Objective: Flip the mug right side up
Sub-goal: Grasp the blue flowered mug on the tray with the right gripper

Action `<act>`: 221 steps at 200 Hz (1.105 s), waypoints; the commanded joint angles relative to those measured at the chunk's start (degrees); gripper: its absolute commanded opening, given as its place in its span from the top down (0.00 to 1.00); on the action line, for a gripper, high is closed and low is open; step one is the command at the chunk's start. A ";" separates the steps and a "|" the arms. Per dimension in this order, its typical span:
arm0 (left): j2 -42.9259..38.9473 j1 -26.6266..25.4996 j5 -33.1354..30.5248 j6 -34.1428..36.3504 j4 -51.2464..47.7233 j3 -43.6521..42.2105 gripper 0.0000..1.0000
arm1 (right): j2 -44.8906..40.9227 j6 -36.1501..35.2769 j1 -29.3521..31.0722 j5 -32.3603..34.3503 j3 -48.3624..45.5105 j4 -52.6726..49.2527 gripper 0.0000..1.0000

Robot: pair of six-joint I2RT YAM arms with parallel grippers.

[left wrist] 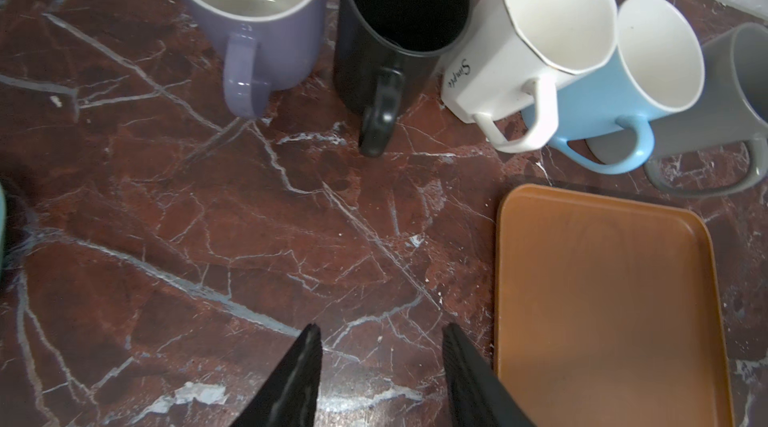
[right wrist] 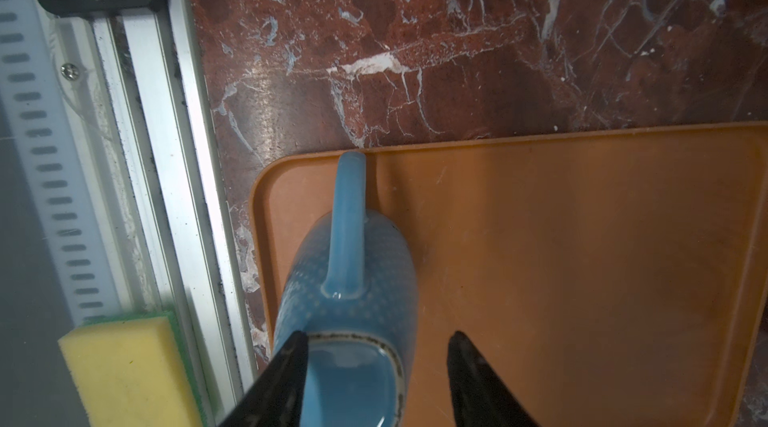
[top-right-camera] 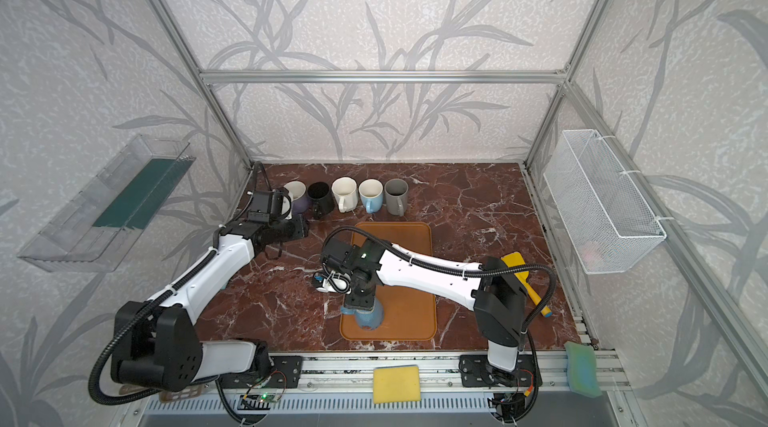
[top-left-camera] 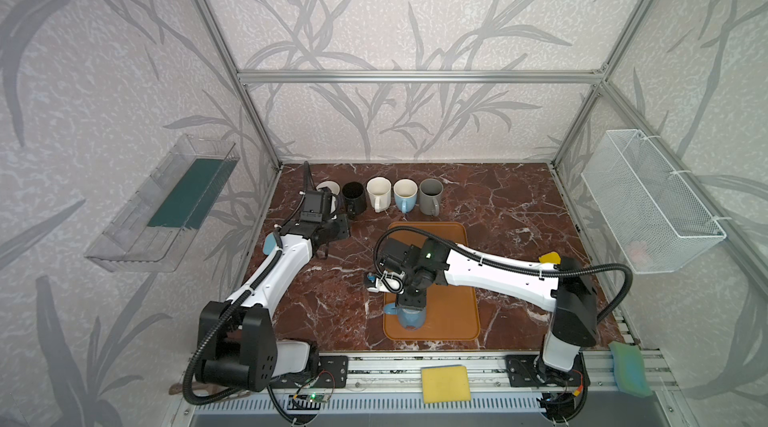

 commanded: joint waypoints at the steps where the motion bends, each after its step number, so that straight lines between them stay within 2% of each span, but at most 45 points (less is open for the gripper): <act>1: -1.91 -1.94 -0.12 0.46 -1.30 -0.22 0.50 | -2.52 -0.50 0.36 -0.66 -2.17 -0.97 0.37; 43: -1.64 -4.25 -2.08 1.31 -2.87 0.63 0.50 | -3.76 -0.16 0.40 -2.89 -3.23 -0.42 0.32; 108: -3.17 -6.18 -0.63 0.55 -4.31 0.56 0.51 | -7.86 1.89 0.38 -7.06 -5.39 1.31 0.27; 148: -5.05 -10.42 -1.23 -0.61 -6.87 -1.23 0.50 | -8.69 4.03 0.38 -9.58 -7.45 3.12 0.26; 180: -7.84 -15.46 -1.90 -2.48 -12.75 -2.47 0.51 | -10.58 6.81 -0.62 -9.18 -9.55 5.57 0.26; 221: -13.58 -21.62 -2.35 -7.56 -17.39 -6.09 0.51 | -12.22 9.36 -2.08 -16.03 -12.56 9.85 0.26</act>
